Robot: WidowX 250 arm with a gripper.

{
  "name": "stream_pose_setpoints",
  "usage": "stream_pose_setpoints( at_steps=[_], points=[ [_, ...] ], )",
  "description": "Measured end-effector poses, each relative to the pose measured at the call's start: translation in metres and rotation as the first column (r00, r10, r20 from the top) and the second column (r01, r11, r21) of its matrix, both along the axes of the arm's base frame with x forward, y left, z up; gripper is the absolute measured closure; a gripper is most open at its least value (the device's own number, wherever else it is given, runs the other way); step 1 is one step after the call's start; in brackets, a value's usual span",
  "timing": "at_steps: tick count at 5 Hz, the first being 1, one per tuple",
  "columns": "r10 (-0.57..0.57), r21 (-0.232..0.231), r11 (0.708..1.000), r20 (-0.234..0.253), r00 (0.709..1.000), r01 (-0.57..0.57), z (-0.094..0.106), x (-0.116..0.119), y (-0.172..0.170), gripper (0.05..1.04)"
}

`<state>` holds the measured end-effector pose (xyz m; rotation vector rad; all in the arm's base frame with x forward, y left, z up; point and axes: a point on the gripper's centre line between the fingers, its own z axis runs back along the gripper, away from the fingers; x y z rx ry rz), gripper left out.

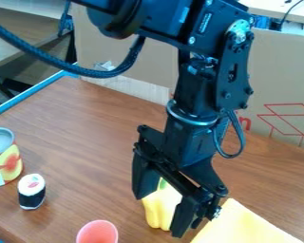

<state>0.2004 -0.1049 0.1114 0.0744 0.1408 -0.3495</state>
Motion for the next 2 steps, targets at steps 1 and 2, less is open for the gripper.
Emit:
stream_pose_setpoints(
  at_steps=[1,2],
  points=[
    [0.003,0.011,1.0,-0.019,1.0,-0.003,-0.005,-0.001,0.001,0.083],
    [-0.038,-0.014,0.999,-0.009,0.999,0.038,-0.012,0.002,-0.026,0.082]
  ],
)
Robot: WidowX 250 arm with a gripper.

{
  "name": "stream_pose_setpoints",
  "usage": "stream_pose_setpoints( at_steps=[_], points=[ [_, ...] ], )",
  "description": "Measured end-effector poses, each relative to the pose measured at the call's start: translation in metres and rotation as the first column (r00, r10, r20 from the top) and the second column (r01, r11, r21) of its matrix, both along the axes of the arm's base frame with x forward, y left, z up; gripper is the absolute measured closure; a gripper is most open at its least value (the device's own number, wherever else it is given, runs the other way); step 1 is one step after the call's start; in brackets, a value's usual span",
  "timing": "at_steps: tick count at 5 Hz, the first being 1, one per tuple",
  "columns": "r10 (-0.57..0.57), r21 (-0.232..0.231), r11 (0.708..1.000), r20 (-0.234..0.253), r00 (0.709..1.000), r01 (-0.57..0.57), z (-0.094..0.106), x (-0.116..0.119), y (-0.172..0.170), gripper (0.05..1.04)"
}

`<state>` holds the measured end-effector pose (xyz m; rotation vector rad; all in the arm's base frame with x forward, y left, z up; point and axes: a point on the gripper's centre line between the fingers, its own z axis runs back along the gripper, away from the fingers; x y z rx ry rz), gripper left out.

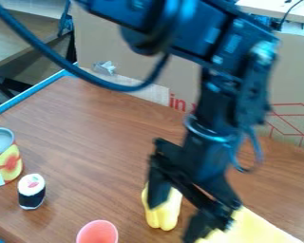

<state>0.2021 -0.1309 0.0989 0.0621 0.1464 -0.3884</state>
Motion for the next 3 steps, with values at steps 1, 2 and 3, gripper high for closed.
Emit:
stream_pose_setpoints(
  at_steps=[1,2,3],
  points=[
    [-0.052,-0.063,0.997,0.045,0.998,0.054,-0.005,-0.001,-0.043,0.082],
    [-0.065,-0.081,0.995,-0.025,0.998,0.063,-0.03,-0.007,-0.071,0.083],
    [-0.028,-0.09,0.996,-0.157,0.987,0.014,-0.058,-0.019,-0.086,0.083]
  ],
)
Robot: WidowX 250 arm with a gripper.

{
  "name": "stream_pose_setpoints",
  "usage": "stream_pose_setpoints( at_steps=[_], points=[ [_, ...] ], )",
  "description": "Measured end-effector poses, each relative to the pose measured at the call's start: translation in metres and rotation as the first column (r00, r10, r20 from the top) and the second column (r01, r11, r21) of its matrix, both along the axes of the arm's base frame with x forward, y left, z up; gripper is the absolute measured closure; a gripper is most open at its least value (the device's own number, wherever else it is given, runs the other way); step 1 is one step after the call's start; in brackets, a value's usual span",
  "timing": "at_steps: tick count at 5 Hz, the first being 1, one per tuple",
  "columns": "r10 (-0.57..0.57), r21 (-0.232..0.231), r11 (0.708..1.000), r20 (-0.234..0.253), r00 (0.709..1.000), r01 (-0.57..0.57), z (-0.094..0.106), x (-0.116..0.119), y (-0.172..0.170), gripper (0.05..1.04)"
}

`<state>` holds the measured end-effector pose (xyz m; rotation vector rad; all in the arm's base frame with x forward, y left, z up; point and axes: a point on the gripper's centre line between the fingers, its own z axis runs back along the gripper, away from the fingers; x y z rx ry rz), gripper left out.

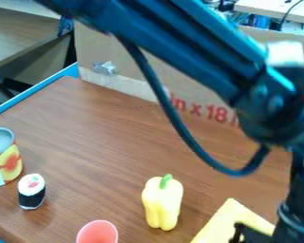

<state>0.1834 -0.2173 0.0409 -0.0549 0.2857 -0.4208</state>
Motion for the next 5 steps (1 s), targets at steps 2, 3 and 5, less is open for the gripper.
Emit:
stream_pose_setpoints(
  at_steps=[2,3,5],
  points=[
    [0.081,-0.005,0.997,-0.101,0.992,-0.082,-0.02,-0.003,-0.002,0.082],
    [0.042,0.036,0.999,-0.062,0.997,-0.039,-0.022,0.012,0.002,0.082],
    [-0.002,0.133,0.991,0.085,0.996,-0.009,-0.023,0.111,0.006,0.082]
  ],
)
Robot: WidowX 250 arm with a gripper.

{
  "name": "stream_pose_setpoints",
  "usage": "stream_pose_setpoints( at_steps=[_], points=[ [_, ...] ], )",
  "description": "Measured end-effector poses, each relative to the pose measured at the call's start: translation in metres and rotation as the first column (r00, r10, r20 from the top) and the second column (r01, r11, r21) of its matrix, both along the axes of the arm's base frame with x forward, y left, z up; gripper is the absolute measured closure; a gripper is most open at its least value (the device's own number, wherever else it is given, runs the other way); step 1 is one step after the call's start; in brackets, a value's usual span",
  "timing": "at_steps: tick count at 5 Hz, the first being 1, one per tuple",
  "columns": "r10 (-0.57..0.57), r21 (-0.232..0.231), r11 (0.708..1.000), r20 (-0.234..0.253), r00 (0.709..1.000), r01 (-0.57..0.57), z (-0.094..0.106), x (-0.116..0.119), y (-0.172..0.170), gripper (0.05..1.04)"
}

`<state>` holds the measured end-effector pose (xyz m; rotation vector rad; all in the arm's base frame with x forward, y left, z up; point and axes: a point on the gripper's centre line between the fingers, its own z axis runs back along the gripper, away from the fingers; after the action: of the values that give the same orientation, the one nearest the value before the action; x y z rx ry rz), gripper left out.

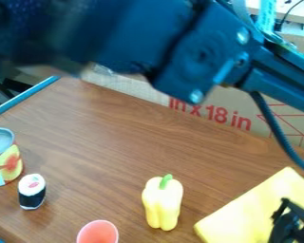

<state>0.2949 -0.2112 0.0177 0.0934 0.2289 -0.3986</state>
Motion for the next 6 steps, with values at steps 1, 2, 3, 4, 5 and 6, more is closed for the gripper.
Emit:
stream_pose_setpoints(
  at_steps=[1,2,3,4,5,6],
  points=[
    [0.033,-0.006,0.999,0.02,0.999,-0.033,-0.002,0.038,0.003,0.082],
    [0.11,-0.008,0.994,0.032,0.993,-0.11,-0.002,0.049,0.015,0.083],
    [0.293,-0.022,0.956,0.077,0.953,-0.292,0.001,0.045,0.028,0.083],
    [0.418,0.01,0.908,0.08,0.905,-0.42,0.007,0.033,0.051,0.081],
    [0.433,0.031,0.898,0.117,0.894,-0.439,0.022,0.025,0.063,0.083],
    [0.411,0.01,0.908,0.174,0.895,-0.419,0.061,0.019,0.066,0.083]
  ],
)
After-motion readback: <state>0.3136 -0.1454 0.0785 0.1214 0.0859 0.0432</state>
